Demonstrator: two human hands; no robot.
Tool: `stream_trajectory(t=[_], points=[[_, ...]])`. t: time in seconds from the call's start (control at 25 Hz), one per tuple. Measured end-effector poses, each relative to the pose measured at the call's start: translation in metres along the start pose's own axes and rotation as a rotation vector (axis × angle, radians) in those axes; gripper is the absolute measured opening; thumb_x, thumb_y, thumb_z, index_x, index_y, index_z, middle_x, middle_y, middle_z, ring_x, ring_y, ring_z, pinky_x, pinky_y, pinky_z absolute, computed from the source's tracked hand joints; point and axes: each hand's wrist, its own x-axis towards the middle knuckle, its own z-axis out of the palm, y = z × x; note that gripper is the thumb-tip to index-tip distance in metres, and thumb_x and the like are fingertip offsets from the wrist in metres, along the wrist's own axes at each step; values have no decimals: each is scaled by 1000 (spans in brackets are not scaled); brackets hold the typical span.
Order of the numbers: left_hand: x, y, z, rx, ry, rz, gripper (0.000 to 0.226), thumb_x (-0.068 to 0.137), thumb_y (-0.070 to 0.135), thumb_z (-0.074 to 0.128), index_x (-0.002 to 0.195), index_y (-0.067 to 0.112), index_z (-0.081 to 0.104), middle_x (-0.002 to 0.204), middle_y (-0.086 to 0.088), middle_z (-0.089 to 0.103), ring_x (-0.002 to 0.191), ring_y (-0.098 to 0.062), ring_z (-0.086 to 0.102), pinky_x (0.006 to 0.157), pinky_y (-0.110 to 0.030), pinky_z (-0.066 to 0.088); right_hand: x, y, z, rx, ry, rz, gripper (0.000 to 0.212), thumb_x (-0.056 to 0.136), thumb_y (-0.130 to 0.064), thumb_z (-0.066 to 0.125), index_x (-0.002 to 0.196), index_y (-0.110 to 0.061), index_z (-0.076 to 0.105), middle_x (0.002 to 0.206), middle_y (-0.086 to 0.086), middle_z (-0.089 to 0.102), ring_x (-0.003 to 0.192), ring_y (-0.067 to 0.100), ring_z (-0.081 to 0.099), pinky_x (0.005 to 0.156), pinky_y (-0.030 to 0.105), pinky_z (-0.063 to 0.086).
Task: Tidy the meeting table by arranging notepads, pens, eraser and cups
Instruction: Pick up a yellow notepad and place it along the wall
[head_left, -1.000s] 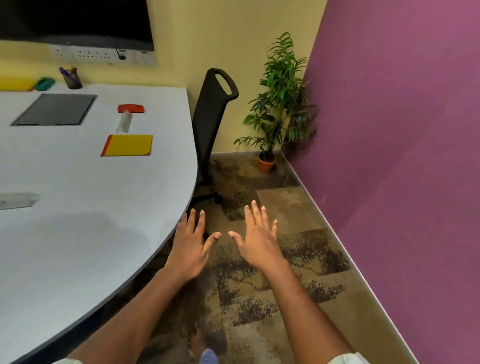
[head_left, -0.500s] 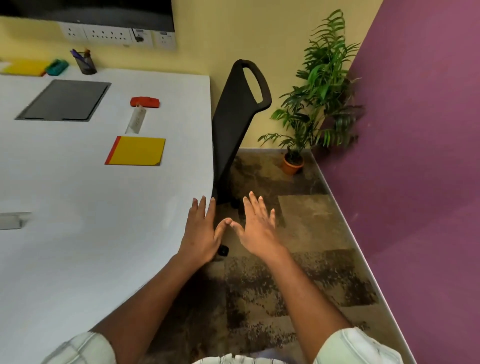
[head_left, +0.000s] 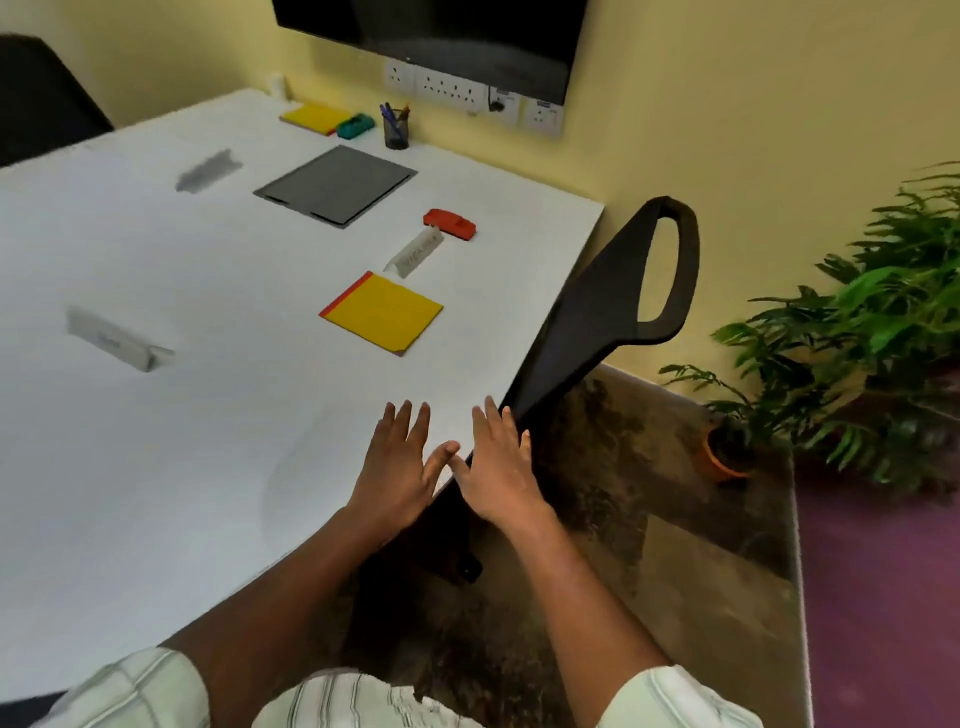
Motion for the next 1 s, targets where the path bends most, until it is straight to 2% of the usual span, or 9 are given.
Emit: stream_trajectory(t=[0.28, 0.52, 0.6, 0.64, 0.68, 0.72, 0.76, 0.84, 1.0], points=[[44, -17, -7, -80, 33, -214, 70, 94, 55, 24, 151, 15, 15, 159, -9, 11, 148, -25, 0, 119, -39, 7, 80, -14, 2, -58, -145, -173, 75, 98, -53, 33, 153, -17, -4, 160, 3, -17, 147, 25, -16, 116, 52, -4], [133, -56, -14, -352, 86, -475, 73, 95, 55, 32, 144, 2, 31, 149, -18, 36, 139, -30, 33, 114, -41, 24, 176, -28, 5, -43, -163, -188, 77, 97, -56, 34, 153, -16, -1, 161, 6, -10, 148, 26, -10, 117, 51, -1], [171, -73, -16, -562, 96, -657, 69, 95, 55, 35, 128, -4, 50, 133, -24, 52, 126, -35, 47, 106, -45, 35, 218, -35, 8, -35, -192, -164, 78, 97, -54, 36, 153, -13, 2, 161, 7, -6, 148, 27, -6, 118, 51, 1], [189, -82, -15, -682, 112, -732, 66, 96, 53, 35, 105, -6, 60, 112, -26, 61, 111, -37, 56, 98, -45, 42, 238, -38, 10, -14, -203, -150, 78, 97, -53, 37, 153, -11, 3, 162, 8, -4, 148, 27, -3, 118, 50, 3], [205, -89, -16, -779, 131, -787, 62, 96, 52, 35, 82, -4, 59, 89, -23, 62, 94, -36, 59, 88, -44, 47, 257, -42, 11, 12, -205, -141, 77, 98, -51, 39, 153, -9, 5, 161, 9, 0, 148, 27, 1, 119, 50, 5], [222, -97, -15, -850, 151, -845, 60, 96, 51, 36, 73, -1, 56, 80, -19, 60, 86, -33, 58, 82, -41, 47, 278, -46, 14, 45, -205, -135, 75, 98, -47, 41, 152, -7, 9, 161, 11, 5, 148, 27, 6, 119, 48, 9], [239, -105, -14, -921, 171, -906, 57, 96, 50, 38, 80, -2, 58, 86, -19, 61, 89, -33, 59, 84, -39, 48, 300, -51, 18, 81, -203, -132, 73, 98, -43, 44, 152, -5, 13, 160, 13, 12, 147, 27, 12, 119, 45, 13], [269, -125, -7, -1060, 197, -1023, 58, 95, 47, 44, 116, -6, 55, 112, -22, 60, 103, -34, 59, 95, -41, 48, 343, -59, 29, 162, -202, -99, 68, 98, -36, 49, 149, -1, 20, 156, 15, 23, 144, 29, 22, 117, 39, 19], [316, -153, 9, -1207, 197, -1123, 52, 93, 42, 52, 112, -6, 55, 110, -26, 61, 89, -32, 61, 84, -38, 49, 420, -58, 50, 212, -146, 18, 63, 98, -33, 51, 146, 0, 28, 150, 17, 33, 140, 31, 29, 113, 37, 23]])
